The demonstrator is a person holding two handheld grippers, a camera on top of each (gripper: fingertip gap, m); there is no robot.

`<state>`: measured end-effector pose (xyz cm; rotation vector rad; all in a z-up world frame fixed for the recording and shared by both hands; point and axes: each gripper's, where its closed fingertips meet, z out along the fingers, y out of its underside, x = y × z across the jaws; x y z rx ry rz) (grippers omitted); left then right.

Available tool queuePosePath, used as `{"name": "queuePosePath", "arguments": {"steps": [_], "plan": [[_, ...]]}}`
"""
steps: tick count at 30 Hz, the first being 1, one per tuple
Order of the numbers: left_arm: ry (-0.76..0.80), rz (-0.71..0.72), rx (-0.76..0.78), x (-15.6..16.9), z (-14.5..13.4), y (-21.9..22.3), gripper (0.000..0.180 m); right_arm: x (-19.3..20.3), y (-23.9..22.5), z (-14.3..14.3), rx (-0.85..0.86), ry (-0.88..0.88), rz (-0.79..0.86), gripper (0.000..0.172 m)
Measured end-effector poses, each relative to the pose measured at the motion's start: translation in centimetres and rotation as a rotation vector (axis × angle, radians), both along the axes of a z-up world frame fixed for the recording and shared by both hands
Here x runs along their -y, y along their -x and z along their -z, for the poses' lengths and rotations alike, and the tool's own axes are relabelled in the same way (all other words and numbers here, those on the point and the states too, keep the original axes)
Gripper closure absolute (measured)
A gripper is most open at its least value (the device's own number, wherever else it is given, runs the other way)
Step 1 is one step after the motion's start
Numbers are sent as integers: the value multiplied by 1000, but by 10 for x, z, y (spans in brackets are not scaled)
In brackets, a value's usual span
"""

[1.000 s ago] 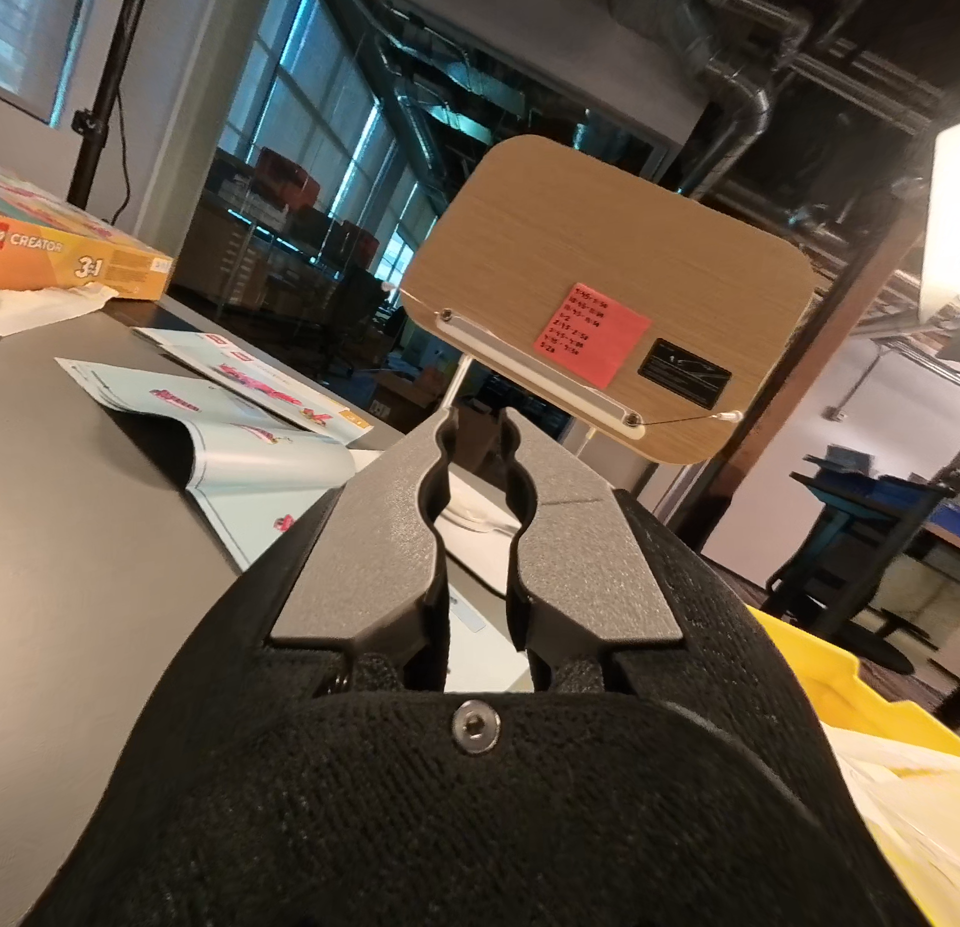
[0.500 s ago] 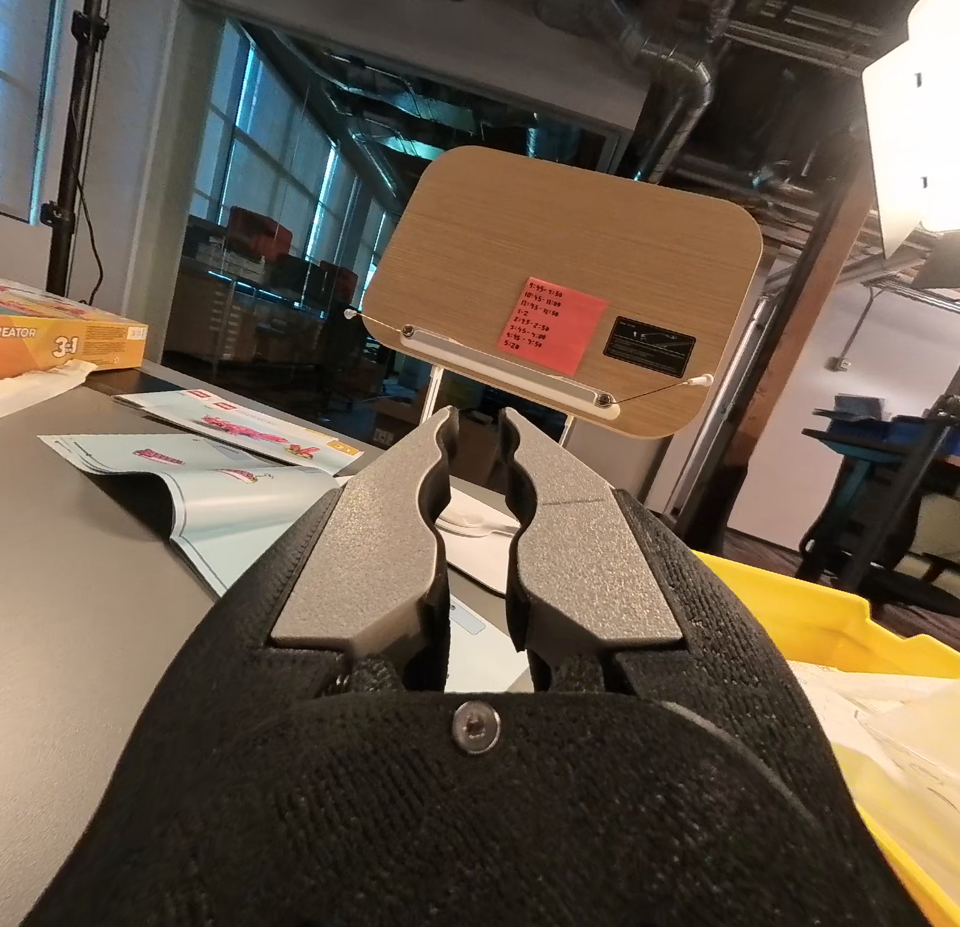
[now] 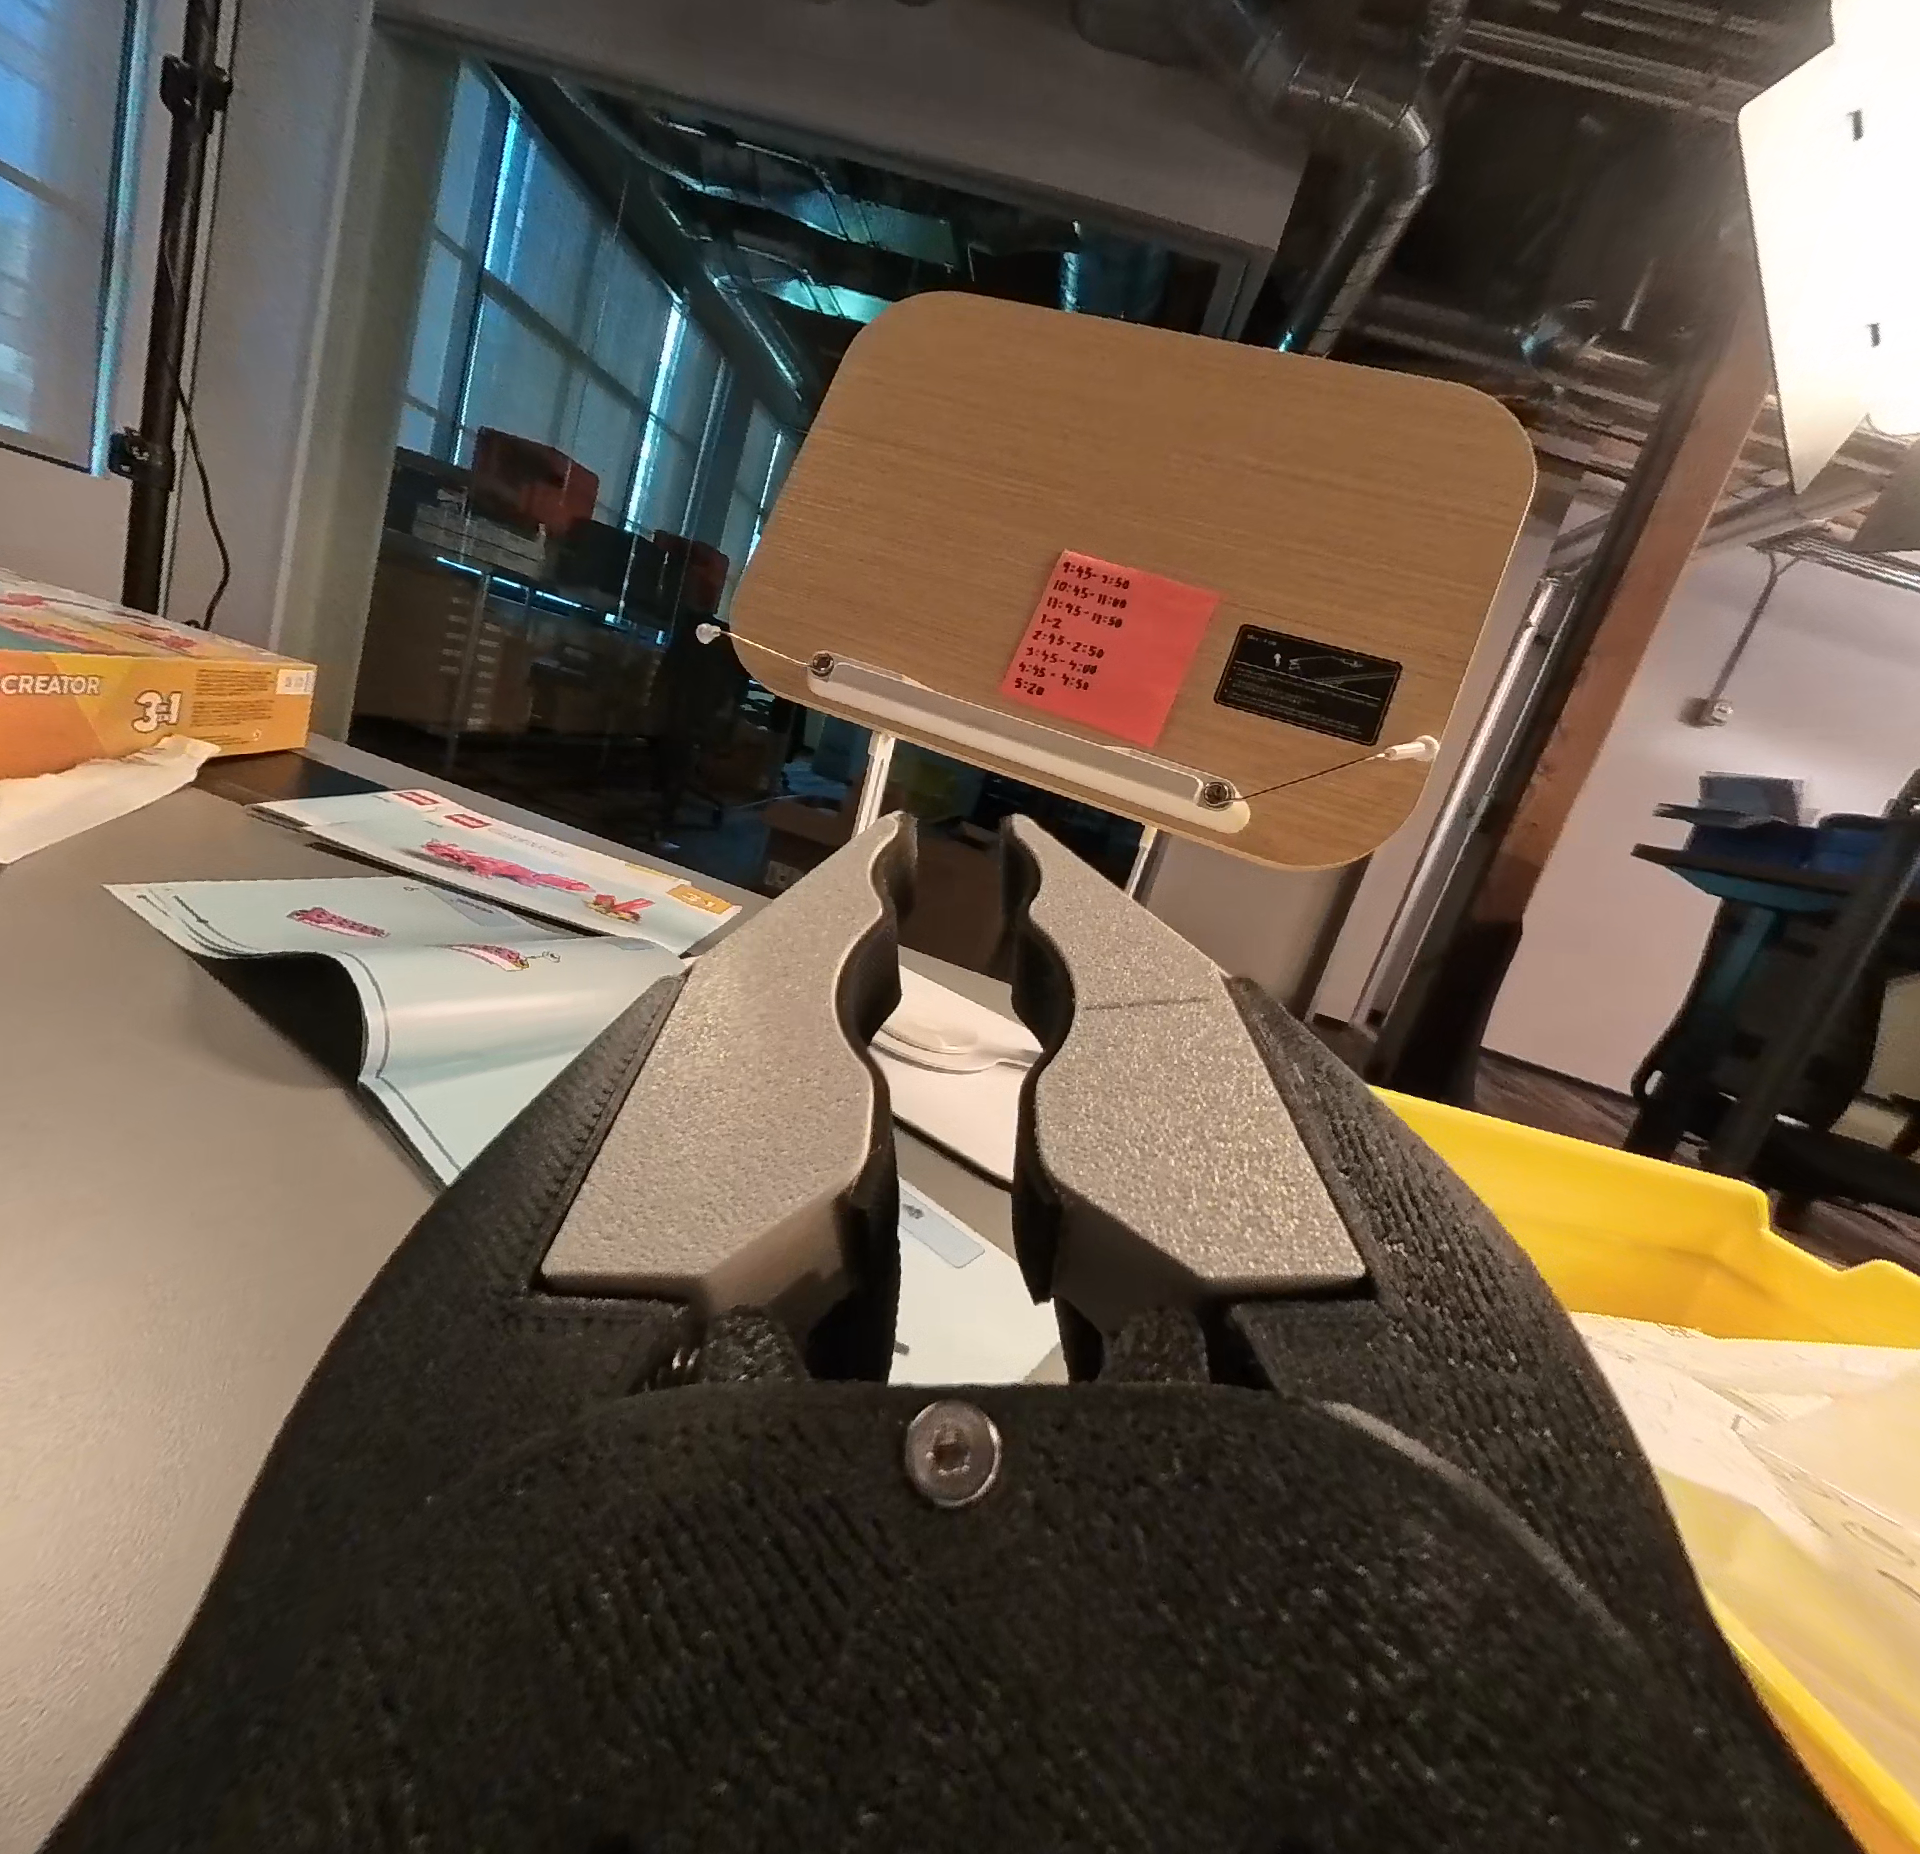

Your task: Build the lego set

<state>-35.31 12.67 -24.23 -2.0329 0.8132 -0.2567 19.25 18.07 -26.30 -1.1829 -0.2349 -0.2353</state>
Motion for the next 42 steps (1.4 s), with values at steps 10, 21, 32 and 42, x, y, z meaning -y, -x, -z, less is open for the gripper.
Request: {"name": "queuePosePath", "arguments": {"steps": [10, 21, 32, 42], "plan": [[330, 16, -119, 14, 60, 22, 127, -1, -1, 1, 7, 3, 20, 153], [531, 199, -405, 38, 118, 35, 158, -6, 2, 6, 63, 36, 54, 155], [634, 328, -423, 54, 134, 23, 140, -7, -1, 8, 91, 46, 104, 154], [536, 378, -500, 48, 158, 9, 99, -9, 42, 16, 395, 51, 96, 154]]}}
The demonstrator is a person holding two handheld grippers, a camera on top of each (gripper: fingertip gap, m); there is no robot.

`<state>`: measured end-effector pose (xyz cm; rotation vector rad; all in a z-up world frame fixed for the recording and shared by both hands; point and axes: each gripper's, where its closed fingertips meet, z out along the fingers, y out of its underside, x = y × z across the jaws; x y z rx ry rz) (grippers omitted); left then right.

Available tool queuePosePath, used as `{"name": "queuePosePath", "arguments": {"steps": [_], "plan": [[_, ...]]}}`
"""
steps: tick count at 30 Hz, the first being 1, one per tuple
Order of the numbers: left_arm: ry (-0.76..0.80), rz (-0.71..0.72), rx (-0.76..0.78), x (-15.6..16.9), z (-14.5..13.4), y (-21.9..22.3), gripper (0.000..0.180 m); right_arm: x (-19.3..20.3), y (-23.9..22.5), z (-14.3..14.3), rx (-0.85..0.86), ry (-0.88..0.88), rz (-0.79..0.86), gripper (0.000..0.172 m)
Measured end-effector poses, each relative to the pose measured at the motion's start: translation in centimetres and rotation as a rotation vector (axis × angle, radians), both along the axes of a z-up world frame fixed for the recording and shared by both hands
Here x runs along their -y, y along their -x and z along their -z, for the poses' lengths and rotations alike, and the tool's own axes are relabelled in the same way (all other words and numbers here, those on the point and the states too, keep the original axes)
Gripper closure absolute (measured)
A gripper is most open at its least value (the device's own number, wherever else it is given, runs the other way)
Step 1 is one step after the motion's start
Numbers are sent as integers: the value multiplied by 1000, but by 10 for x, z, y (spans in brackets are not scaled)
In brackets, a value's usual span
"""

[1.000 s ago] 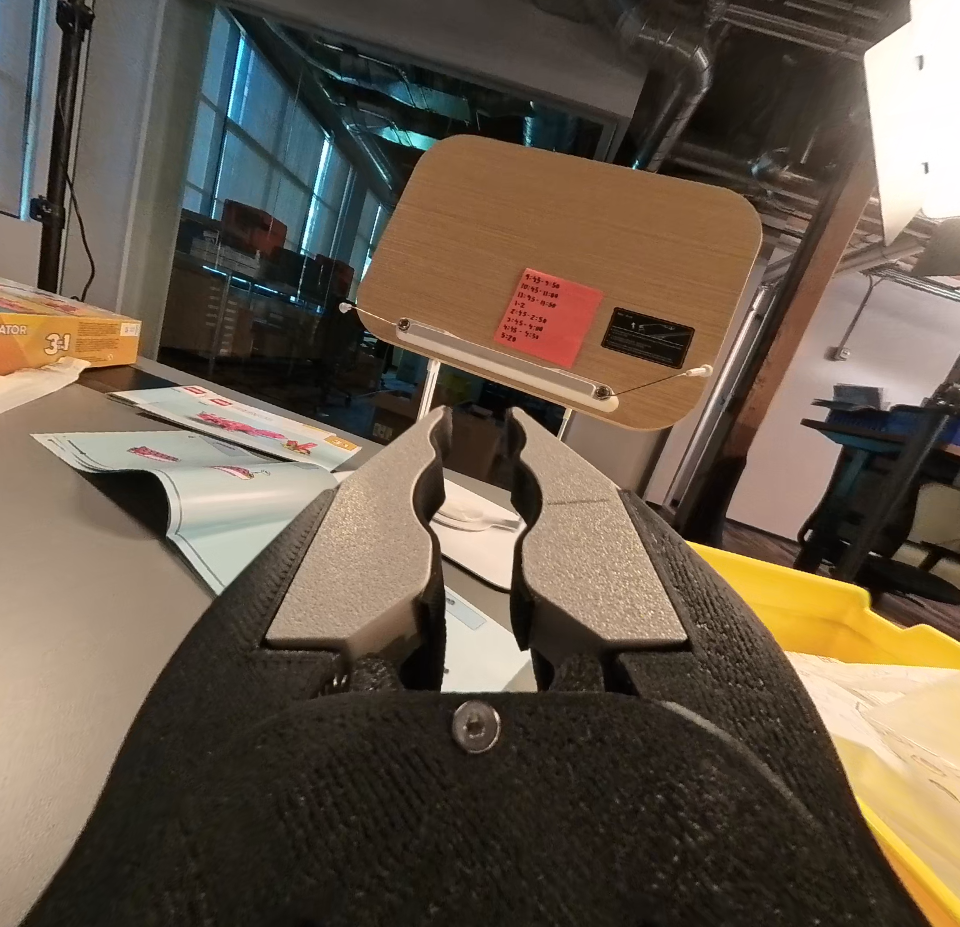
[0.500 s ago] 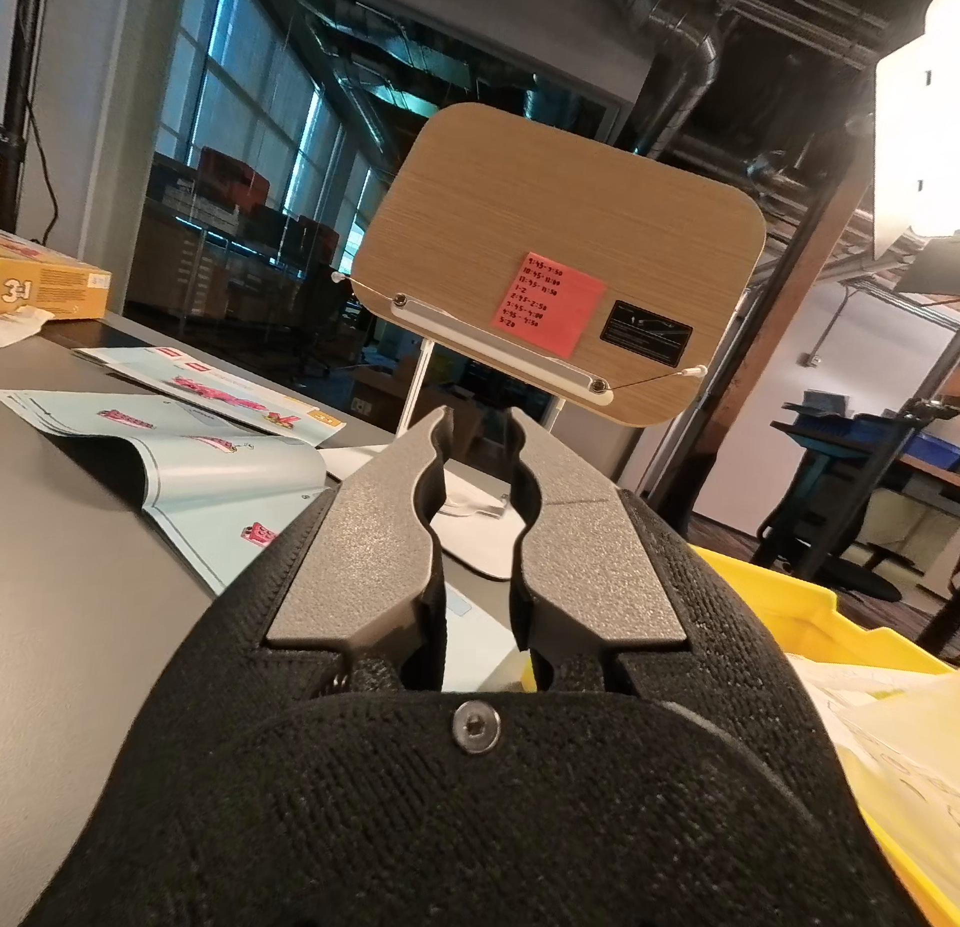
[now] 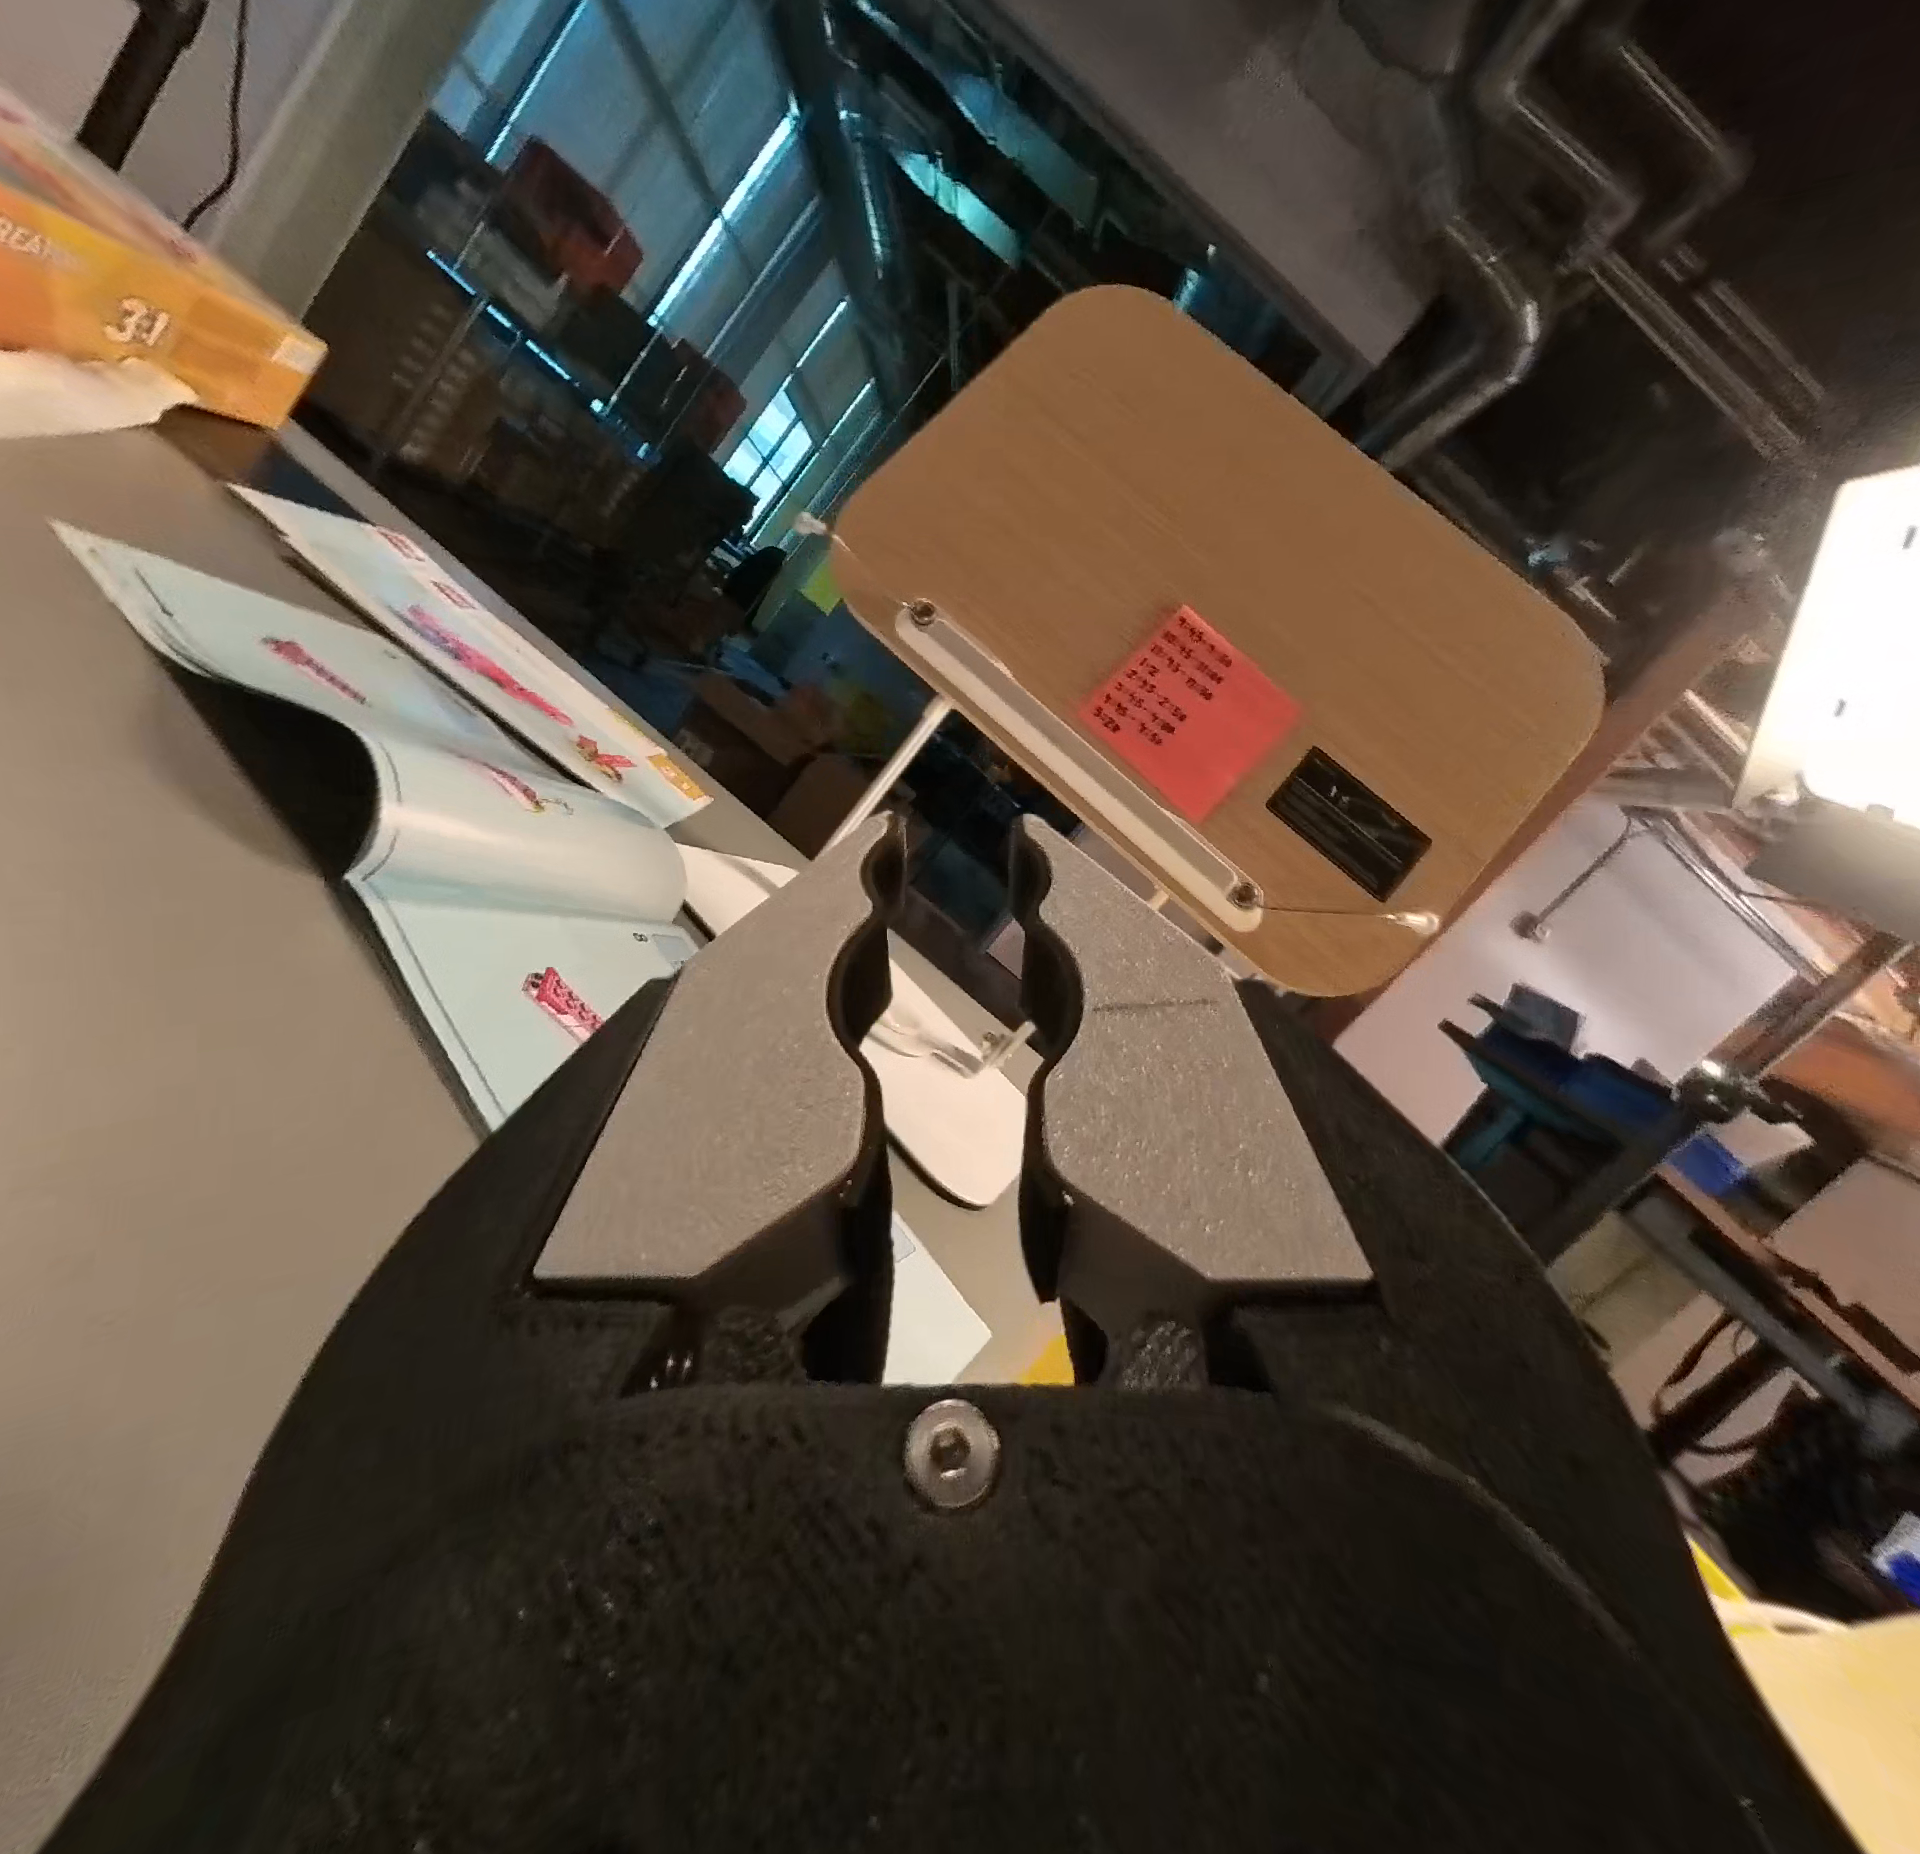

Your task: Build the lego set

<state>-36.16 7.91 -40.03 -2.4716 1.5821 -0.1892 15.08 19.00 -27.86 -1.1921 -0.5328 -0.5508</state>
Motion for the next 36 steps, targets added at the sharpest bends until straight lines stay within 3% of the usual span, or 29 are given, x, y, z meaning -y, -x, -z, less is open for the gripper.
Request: {"name": "queuePosePath", "arguments": {"steps": [6, 9, 11, 13, 18, 24, 29, 34, 36], "plan": [[-233, -142, 23, -48, -10, 5, 100, -1, -8, 0, -31, 2, 26, 154], [-332, -210, 117, -65, -26, 0, 105, -1, -11, -1, -45, 2, 37, 154], [-280, -161, 246, -53, -38, -16, 108, -2, -11, 0, -41, 6, 38, 154], [-128, -75, 309, -26, -39, -26, 117, -2, -9, 1, -29, 11, 38, 154], [55, 67, 220, 15, -21, -22, 136, -3, -6, 4, -1, 20, 38, 154], [51, 135, 348, 22, -21, -53, 129, -5, -5, 5, 5, 29, 42, 154], [-3, 228, 282, 20, -3, -71, 129, -5, -6, 6, 6, 33, 47, 154], [-18, 241, 232, 11, 1, -69, 159, -5, -6, 7, 8, 37, 51, 154], [-59, 189, 214, -4, 1, -62, 162, -6, -6, 7, 11, 38, 50, 154]]}}
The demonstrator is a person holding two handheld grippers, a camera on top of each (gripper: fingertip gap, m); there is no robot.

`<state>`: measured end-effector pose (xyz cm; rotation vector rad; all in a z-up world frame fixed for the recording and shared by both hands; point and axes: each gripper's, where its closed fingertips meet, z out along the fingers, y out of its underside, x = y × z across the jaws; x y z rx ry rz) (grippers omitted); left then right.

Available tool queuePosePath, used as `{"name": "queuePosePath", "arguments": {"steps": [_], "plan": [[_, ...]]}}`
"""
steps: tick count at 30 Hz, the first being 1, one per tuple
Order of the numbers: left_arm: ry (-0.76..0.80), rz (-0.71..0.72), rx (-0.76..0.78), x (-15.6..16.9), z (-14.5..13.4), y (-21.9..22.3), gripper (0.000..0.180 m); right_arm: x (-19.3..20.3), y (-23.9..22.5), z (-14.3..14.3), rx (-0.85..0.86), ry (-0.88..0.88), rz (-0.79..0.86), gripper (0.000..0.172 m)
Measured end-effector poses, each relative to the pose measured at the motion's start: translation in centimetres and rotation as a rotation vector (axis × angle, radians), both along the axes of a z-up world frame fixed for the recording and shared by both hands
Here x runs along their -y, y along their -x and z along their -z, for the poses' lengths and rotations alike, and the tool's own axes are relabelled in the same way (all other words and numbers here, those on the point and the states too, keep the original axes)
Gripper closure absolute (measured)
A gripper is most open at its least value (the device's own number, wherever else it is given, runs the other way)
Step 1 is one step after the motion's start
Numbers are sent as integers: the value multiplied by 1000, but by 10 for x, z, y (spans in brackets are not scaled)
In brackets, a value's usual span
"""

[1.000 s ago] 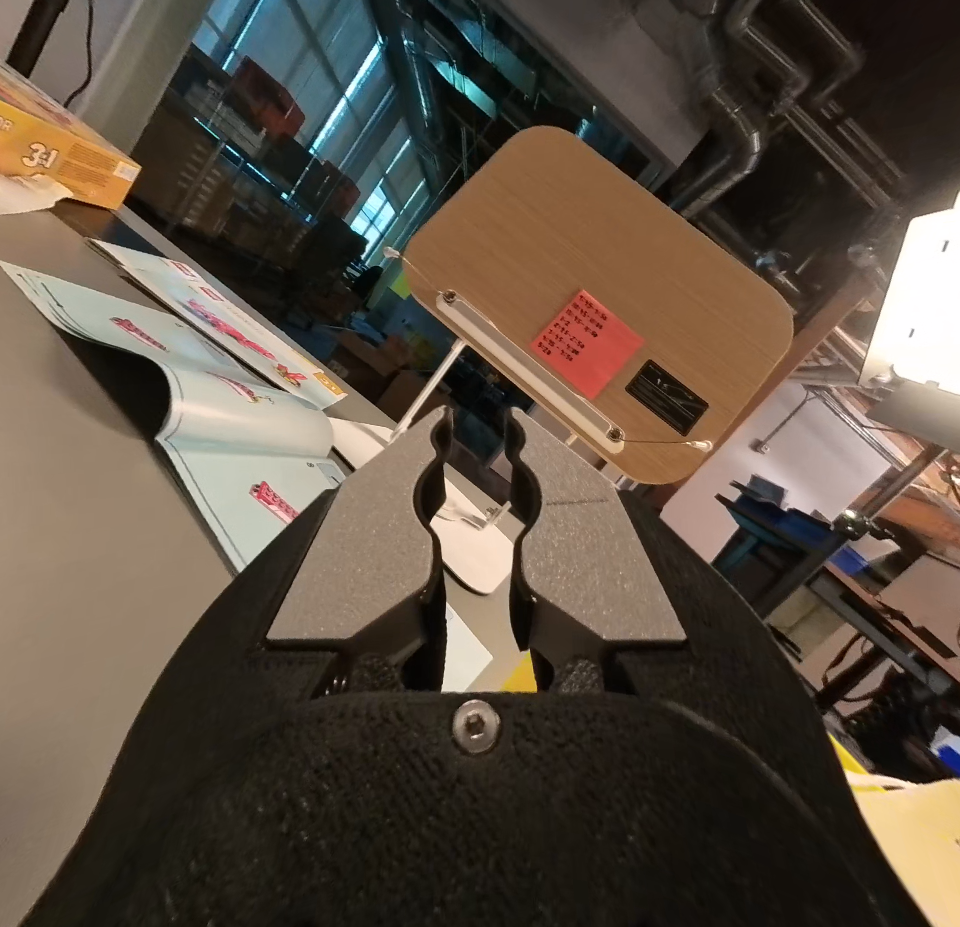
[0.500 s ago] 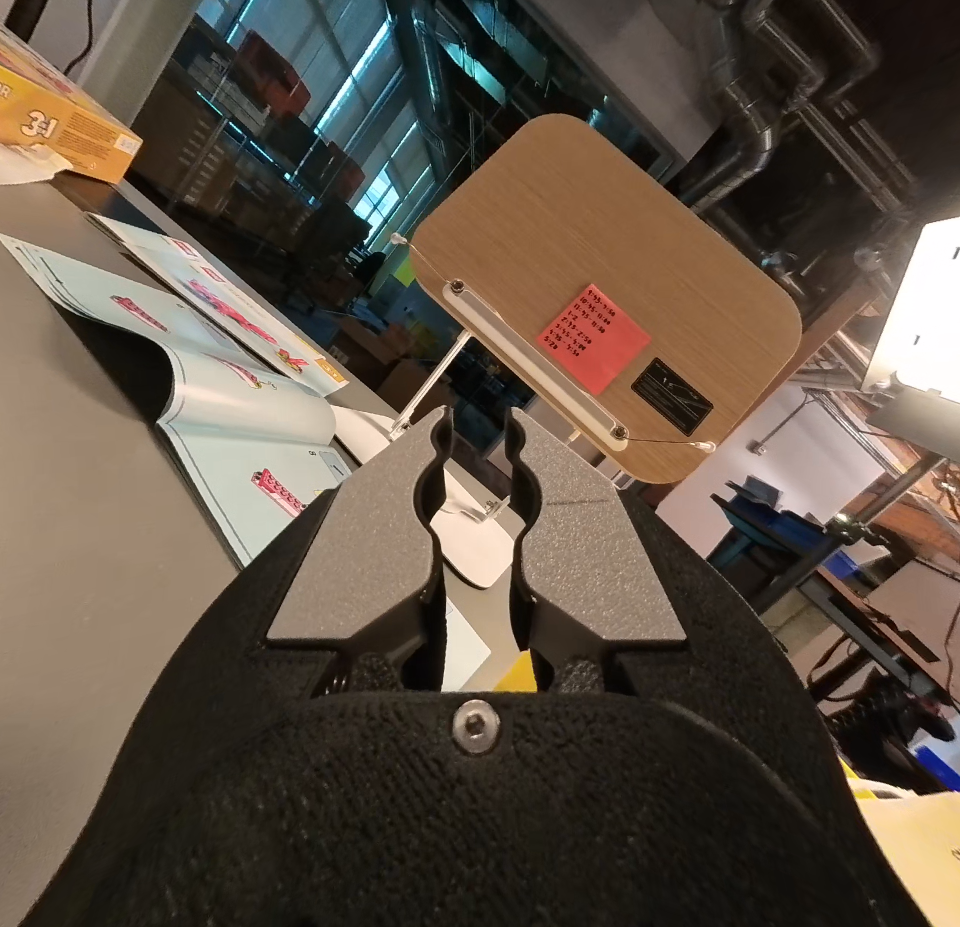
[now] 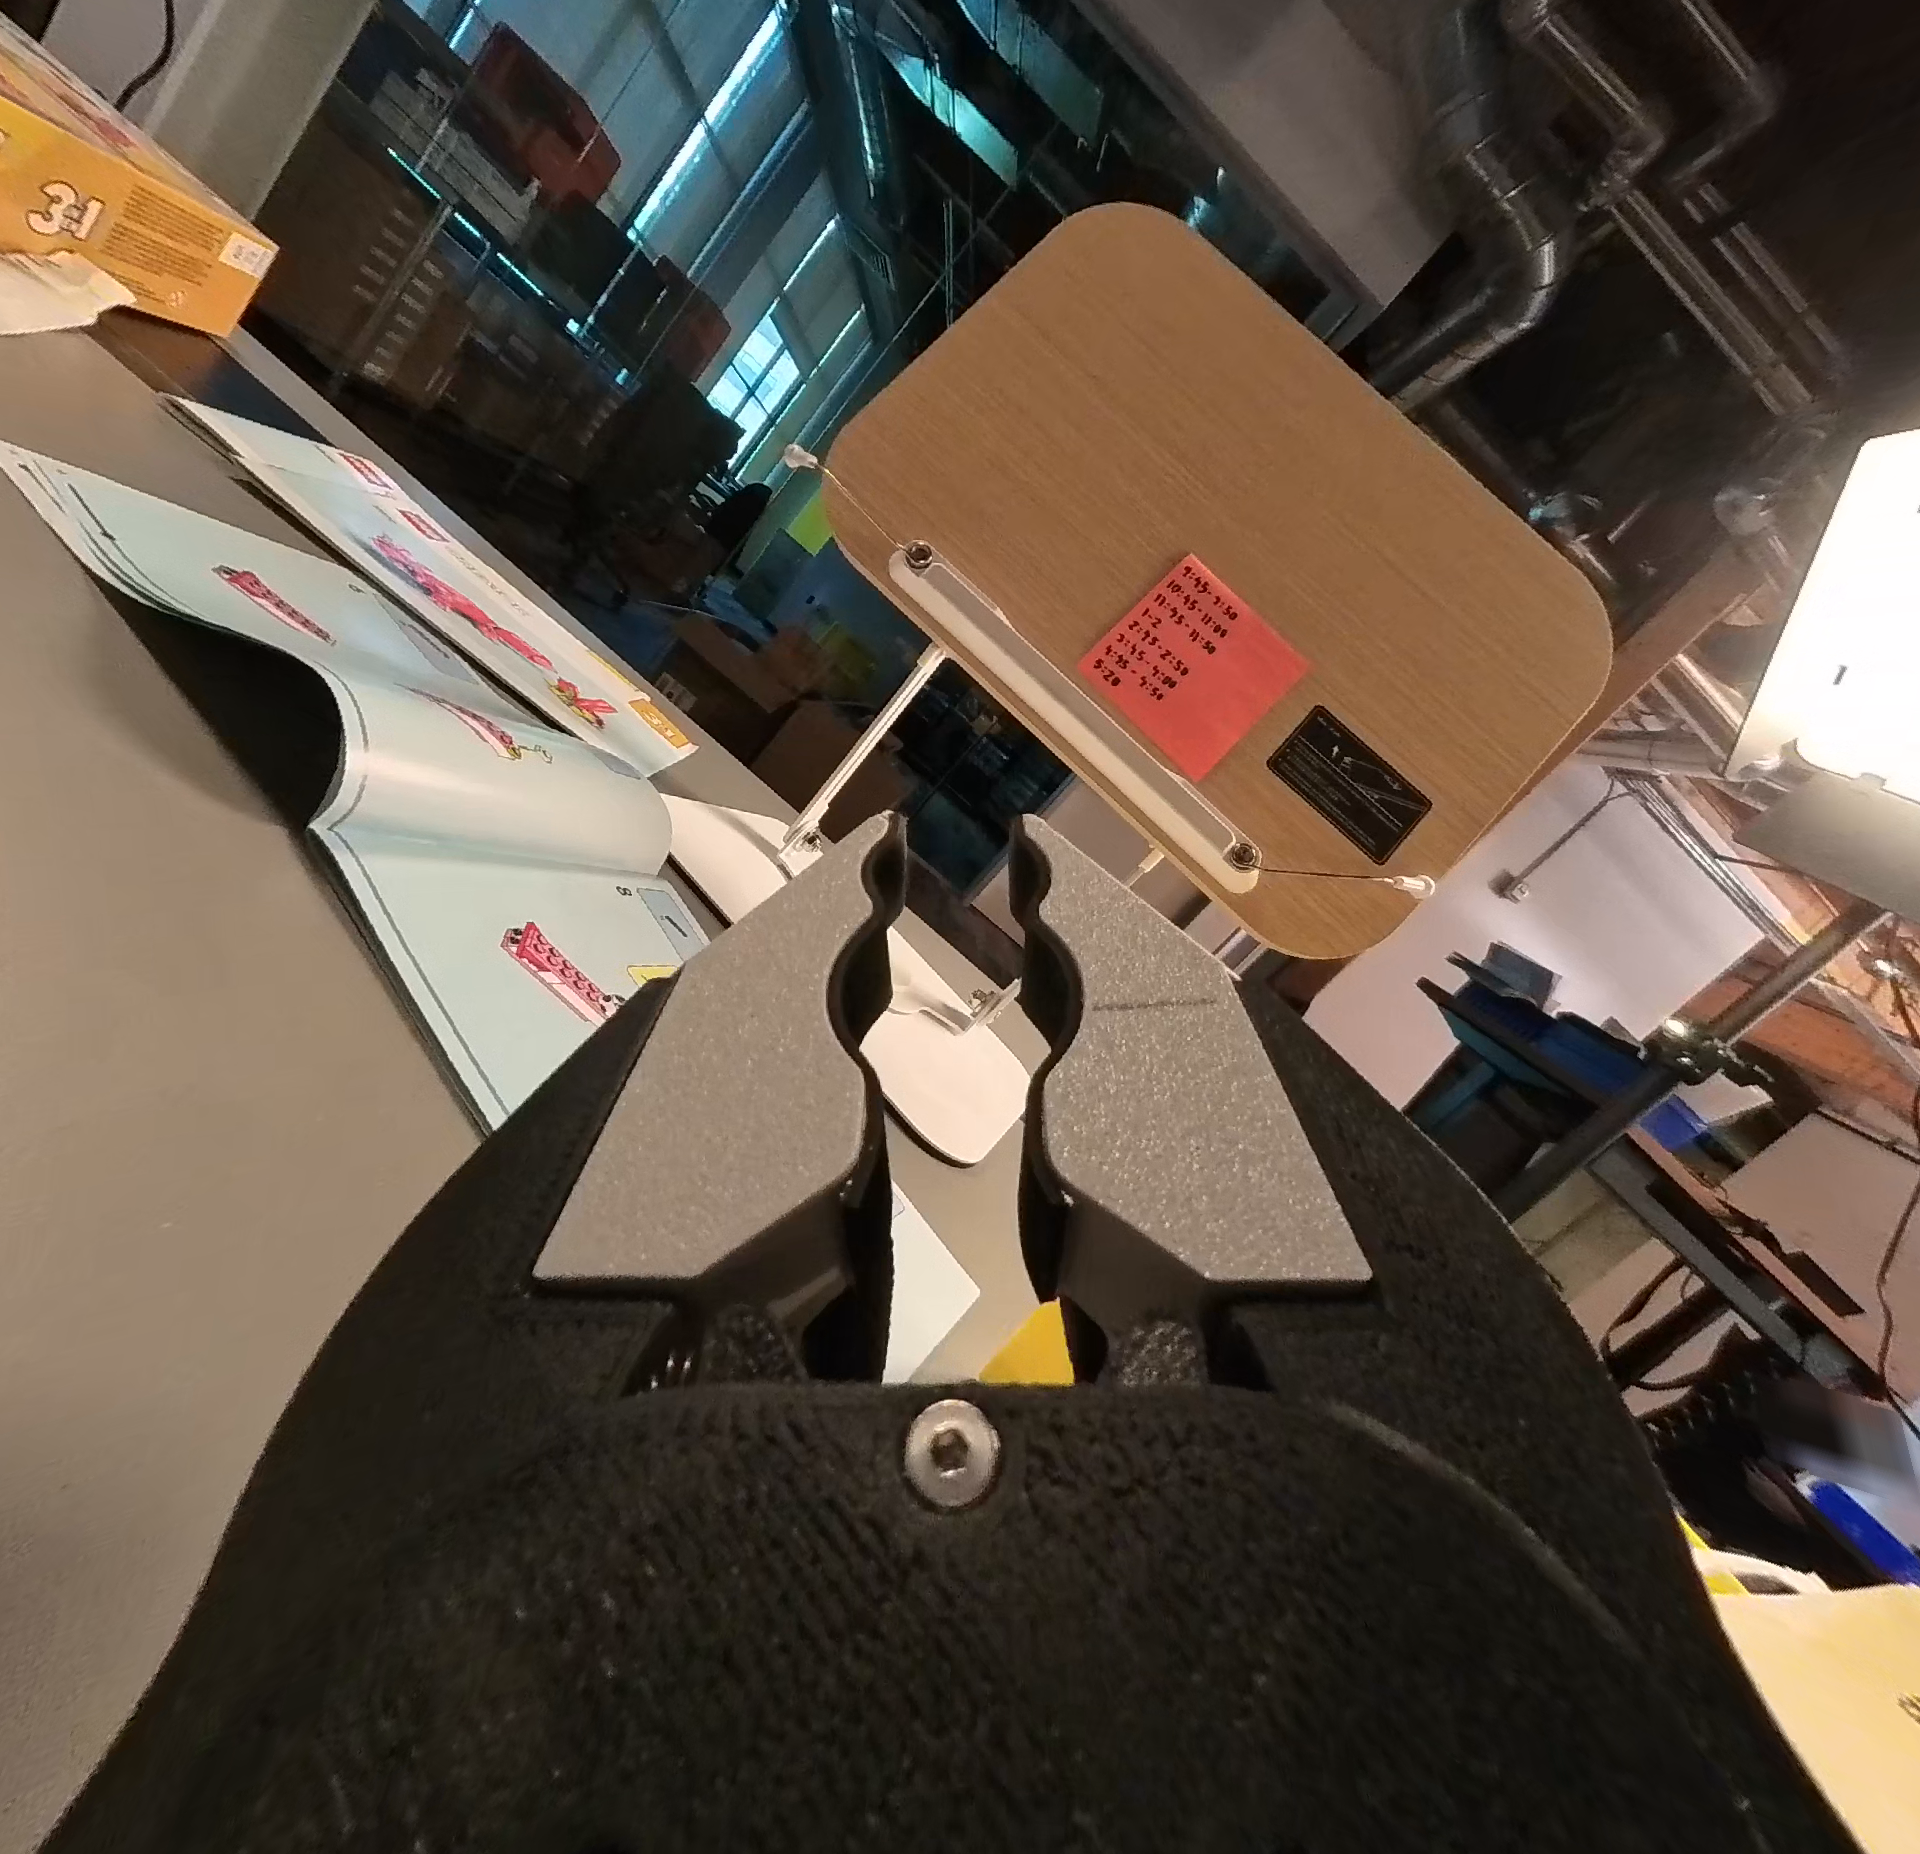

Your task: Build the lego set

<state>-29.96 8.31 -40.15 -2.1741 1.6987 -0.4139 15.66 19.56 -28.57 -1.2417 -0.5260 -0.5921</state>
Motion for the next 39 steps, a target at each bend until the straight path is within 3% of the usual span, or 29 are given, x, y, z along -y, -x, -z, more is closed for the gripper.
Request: {"name": "queuePosePath", "arguments": {"steps": [3, 5, 7, 10, 14, 20, 25, 29, 31, 34, 39], "plan": [[-68, -175, -28, -32, -3, 20, 165, 0, 0, 0, 2, 2, -1, 154], [-112, -407, -24, -59, -7, 38, 165, 0, 0, 0, 0, 1, -1, 154], [-71, -520, 95, -64, -16, 35, 156, 0, -1, 0, -4, -2, 2, 153], [-62, -527, 179, -59, -33, 35, 138, 0, -2, -1, -15, -4, -1, 152], [-78, -421, 195, -45, -48, 33, 121, 0, -2, -1, -13, -4, -2, 153], [-83, -336, 102, -48, -30, 16, 100, 1, -2, -3, -18, -17, -1, 150], [-89, -288, 108, -67, -20, -7, 114, 2, -3, -4, -27, -18, -6, 150], [-106, -248, 1, -76, -6, -2, 142, 2, -3, -5, -28, -25, -6, 149], [-133, -283, -89, -84, -1, 12, 161, 3, -3, -5, -29, -30, -13, 149], [-208, -397, -221, -101, -2, 43, 175, 4, -3, -6, -36, -34, -20, 149], [-160, -514, -43, -105, -26, 43, 157, 4, -1, -6, -43, -33, -36, 149]]}}
